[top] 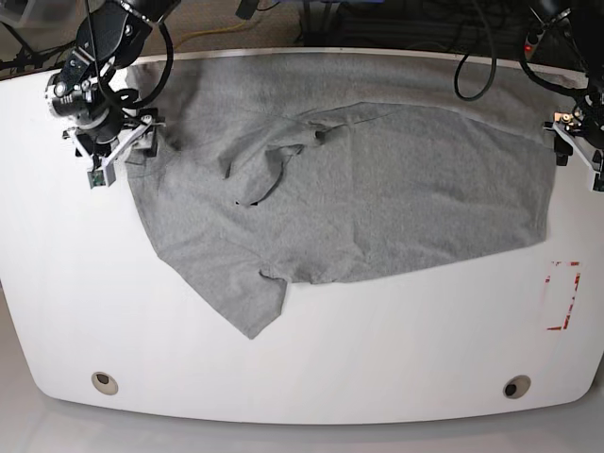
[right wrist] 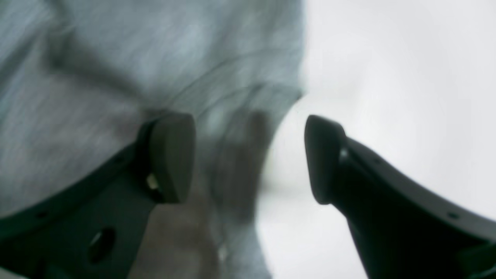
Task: Fold the T-shirt properly
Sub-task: 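Release the edge and move both grippers to the shirt's opposite edge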
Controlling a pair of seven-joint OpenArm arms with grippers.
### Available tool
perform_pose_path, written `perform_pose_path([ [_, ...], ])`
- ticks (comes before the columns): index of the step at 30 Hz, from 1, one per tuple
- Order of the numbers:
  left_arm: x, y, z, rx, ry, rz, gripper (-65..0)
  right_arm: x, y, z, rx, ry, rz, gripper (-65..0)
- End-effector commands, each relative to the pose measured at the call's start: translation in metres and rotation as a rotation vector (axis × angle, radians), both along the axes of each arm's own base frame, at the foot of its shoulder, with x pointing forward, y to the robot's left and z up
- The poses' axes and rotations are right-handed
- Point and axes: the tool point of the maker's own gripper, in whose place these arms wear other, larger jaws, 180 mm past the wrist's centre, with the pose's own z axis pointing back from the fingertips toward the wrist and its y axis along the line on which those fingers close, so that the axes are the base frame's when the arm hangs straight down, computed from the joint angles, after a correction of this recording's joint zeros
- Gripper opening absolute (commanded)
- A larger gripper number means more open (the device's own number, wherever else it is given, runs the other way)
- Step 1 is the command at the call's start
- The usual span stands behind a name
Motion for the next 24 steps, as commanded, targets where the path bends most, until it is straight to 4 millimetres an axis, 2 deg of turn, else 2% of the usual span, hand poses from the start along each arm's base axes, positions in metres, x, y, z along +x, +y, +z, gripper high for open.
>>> perform_pose_path([
  [1, 0.017, -0.005, 0.009, -0.006, -0.044, -0.026, -27.8, 0.021, -0.007, 0.007, -0.018, -0.034, 0.019, -22.7],
  [4, 0.029, -0.010, 0.007, -0.030, -0.054, -0.037, -27.8, 0.045, -0.016, 0.011, -0.028, -0.040, 0.025, -22.7],
  [12, 0.078, -0.027, 0.013, -0.101, -0.119, -0.064, -27.8, 0.100, -0.036, 0.015, 0.041, -0.080, 0.008, -22.7],
  [19, 0.115, -0.026, 0.016, -0.191, -0.209, 0.010, -27.8, 0.140, -0.026, -0.002, 0.134, -0.088, 0.061, -22.7],
  [24, 0.127, -0.031, 0.010, -0.229, -0.259, 0.023, -27.8, 0.150, -0.021, -0.017, 0.198, -0.086, 0.054, -22.7],
])
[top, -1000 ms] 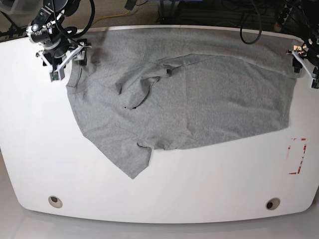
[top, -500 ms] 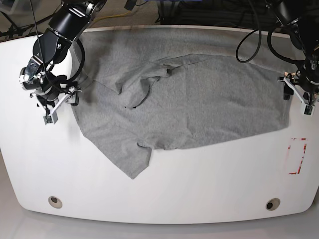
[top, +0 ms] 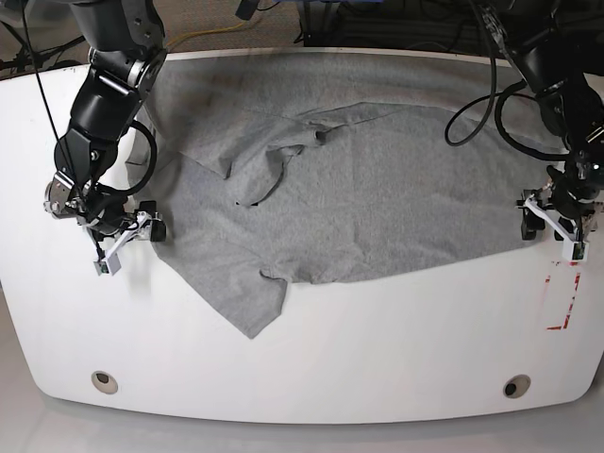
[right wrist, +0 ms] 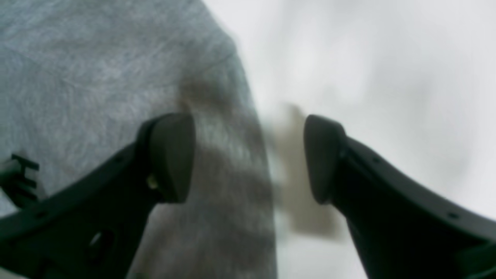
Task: Fold the T-shirt properly
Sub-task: 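Release the edge and move both grippers to the shirt's opposite edge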
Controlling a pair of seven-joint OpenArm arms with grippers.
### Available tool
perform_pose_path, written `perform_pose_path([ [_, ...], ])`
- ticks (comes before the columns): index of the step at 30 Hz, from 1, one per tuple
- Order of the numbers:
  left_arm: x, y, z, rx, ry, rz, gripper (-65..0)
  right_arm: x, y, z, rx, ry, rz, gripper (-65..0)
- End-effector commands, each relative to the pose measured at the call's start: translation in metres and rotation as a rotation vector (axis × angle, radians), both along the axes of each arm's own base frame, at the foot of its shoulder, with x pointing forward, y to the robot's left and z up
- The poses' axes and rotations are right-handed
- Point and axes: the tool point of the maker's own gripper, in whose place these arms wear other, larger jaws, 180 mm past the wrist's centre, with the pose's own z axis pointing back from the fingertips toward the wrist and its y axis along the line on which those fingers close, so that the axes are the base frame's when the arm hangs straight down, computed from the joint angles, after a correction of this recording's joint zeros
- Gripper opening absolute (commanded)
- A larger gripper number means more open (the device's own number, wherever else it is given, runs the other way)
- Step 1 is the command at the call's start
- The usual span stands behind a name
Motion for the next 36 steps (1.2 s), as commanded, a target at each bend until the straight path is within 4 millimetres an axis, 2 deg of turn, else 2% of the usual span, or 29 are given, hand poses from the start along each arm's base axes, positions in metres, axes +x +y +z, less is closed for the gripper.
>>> perform_pose_path([
  [1, 0.012, 0.005, 0.012, -0.004, -0.063, 0.023, -27.8, 0.015, -0.008, 0.011, 0.013, -0.055, -0.015, -22.7],
  [9, 0.012, 0.008, 0.001, -0.026, -0.056, 0.049, -27.6, 0.020, 0.014, -0.001, 0.052, -0.040, 0.019, -22.7],
  [12, 0.011, 0.008, -0.001, -0.028, -0.053, 0.049, -27.5, 0.022, 0.030, -0.004, 0.076, -0.040, 0.033, -22.8],
  [17, 0.011, 0.011, 0.001, -0.024, -0.054, 0.053, -27.2, 0.022, 0.037, -0.006, 0.089, -0.038, 0.038, -23.9],
  [22, 0.012, 0.019, 0.006, 0.000, -0.052, 0.051, -26.3, 0.022, 0.046, -0.009, 0.098, -0.034, 0.052, -35.8],
  [27, 0.021, 0.028, 0.010, -0.023, -0.068, 0.118, -12.8, 0.023, 0.058, -0.010, 0.082, -0.027, 0.097, -51.0],
  [31, 0.020, 0.039, 0.002, -0.045, -0.054, 0.202, -7.4, 0.023, 0.062, -0.011, 0.078, -0.022, 0.112, -62.9],
  [32, 0.020, 0.039, 0.002, -0.049, -0.054, 0.207, -6.7, 0.023, 0.063, -0.011, 0.080, -0.023, 0.112, -64.8],
  [34, 0.027, 0.039, 0.006, -0.058, -0.065, 0.209, -6.3, 0.023, 0.063, -0.011, 0.080, -0.023, 0.112, -65.0],
  [36, 0.029, 0.040, 0.000, -0.076, -0.053, 0.219, -6.3, 0.023, 0.064, -0.011, 0.081, -0.023, 0.113, -65.0],
])
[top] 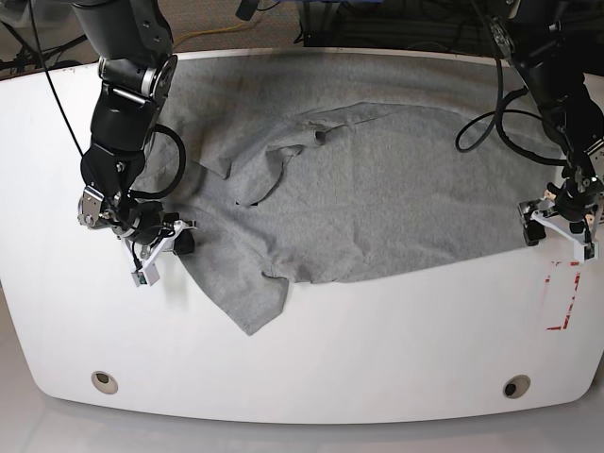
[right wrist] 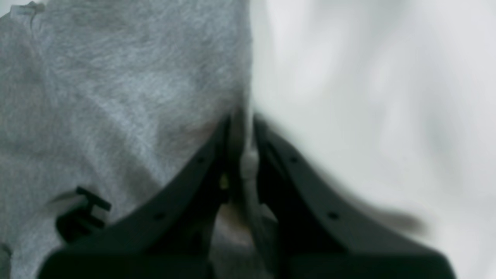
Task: Fold the T-shirt properly
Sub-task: 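Release the edge and move both grippers to the shirt's opposite edge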
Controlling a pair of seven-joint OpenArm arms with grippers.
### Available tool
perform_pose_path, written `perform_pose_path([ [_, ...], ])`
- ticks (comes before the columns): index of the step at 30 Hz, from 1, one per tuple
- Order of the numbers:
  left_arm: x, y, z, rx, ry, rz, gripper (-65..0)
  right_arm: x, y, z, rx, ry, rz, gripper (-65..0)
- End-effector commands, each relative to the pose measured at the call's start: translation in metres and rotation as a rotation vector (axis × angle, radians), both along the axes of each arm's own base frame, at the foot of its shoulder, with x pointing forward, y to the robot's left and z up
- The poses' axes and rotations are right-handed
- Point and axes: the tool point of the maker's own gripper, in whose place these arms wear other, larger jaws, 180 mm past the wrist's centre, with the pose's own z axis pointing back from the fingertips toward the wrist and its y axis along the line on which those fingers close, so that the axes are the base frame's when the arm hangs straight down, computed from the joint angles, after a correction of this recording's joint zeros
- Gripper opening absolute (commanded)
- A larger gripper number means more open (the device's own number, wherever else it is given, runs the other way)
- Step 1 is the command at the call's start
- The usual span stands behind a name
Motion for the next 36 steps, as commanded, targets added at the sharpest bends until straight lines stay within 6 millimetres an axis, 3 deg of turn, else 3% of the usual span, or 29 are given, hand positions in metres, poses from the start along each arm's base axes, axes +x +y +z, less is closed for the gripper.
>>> perform_pose_path([
  [1, 0.015, 0.008, 0.014, -0.005, -0.048, 0.015, -6.3, 0.003, -0.005, 0.005, -0.028, 0.007, 0.008, -65.0],
  [6, 0.018, 0.013, 0.001, -0.040, -0.010, 0.025, -6.3, 0.002, -0.005, 0.003, -0.028, 0.010, 0.008, -65.0],
  [17, 0.031, -0.026, -0.032, -0.047, 0.064, -0.094, -6.4, 0.001, -0.005, 0.003, -0.027, 0.011, 0.008, -65.0],
  [22, 0.033, -0.031, -0.041, -0.065, 0.091, -0.101, -7.5, 0.001, -0.005, 0.003, -0.027, 0.011, 0.008, -65.0],
  [24, 0.029, -0.031, -0.050, -0.080, 0.113, -0.094, -11.9, 0.002, -0.005, 0.003, -0.026, 0.009, 0.007, -65.0],
  [28, 0.029, -0.031, -0.051, -0.080, 0.115, -0.094, -27.6, 0.002, -0.006, 0.004, -0.028, 0.007, 0.007, -65.0],
  [32, 0.029, -0.031, -0.051, -0.080, 0.115, -0.094, -51.9, 0.006, -0.010, 0.013, -0.051, -0.025, 0.008, -65.0],
  [35, 0.029, -0.031, -0.051, -0.079, 0.118, -0.095, -65.0, 0.007, -0.011, 0.017, -0.060, -0.039, 0.008, -65.0],
  [36, 0.029, -0.032, -0.051, -0.079, 0.118, -0.097, -65.0, 0.007, -0.012, 0.018, -0.064, -0.041, 0.009, -65.0],
])
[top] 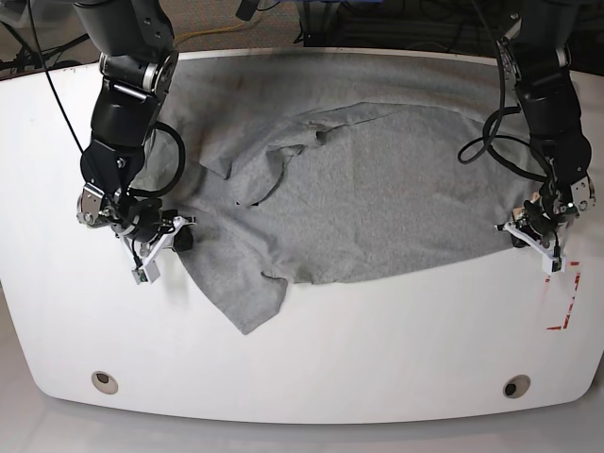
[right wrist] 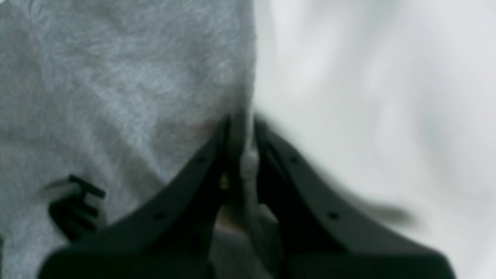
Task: Fold the T-shirt properly
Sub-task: 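Release the edge and move both grippers to the shirt's opposite edge, then grasp the shirt's opposite edge with both grippers, then lift the edge and fold it over toward the held edge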
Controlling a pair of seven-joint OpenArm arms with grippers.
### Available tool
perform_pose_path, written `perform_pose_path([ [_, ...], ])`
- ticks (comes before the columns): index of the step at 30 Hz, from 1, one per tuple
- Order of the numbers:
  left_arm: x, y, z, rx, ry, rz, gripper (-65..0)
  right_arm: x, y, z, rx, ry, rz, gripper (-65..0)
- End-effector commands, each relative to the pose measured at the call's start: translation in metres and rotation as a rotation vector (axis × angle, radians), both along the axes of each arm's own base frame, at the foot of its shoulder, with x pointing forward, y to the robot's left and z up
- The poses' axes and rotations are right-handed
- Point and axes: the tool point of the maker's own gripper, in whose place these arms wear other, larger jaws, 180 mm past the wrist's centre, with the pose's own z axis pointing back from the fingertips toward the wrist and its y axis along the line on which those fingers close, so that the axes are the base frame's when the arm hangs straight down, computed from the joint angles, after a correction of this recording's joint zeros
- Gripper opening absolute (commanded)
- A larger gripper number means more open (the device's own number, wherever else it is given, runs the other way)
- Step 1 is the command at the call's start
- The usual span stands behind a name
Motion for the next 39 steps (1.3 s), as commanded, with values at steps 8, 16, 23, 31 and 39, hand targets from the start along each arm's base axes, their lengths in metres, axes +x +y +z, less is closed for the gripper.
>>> perform_pose_path([
  [8, 0.002, 0.000, 0.033, 0.082, -0.055, -0.045, -65.0, 0.015, -0.012, 0.023, -0.044, -0.057, -0.003, -65.0],
  [16, 0.011, -0.003, 0.058, 0.114, -0.100, -0.062, -65.0, 0.024, -0.019, 0.048, -0.104, -0.105, 0.014, -65.0],
  [23, 0.033, 0.001, 0.098, 0.121, -0.163, -0.045, -65.0, 0.048, -0.023, 0.087, -0.198, -0.161, 0.070, -65.0],
  [31, 0.046, 0.009, 0.190, 0.205, -0.311, -0.020, -65.0, 0.082, -0.044, 0.165, -0.295, -0.281, 0.052, -65.0],
  [39, 0.058, 0.002, 0.291, 0.286, -0.507, -0.017, -65.0, 0.117, -0.065, 0.268, -0.380, -0.405, 0.021, -65.0],
])
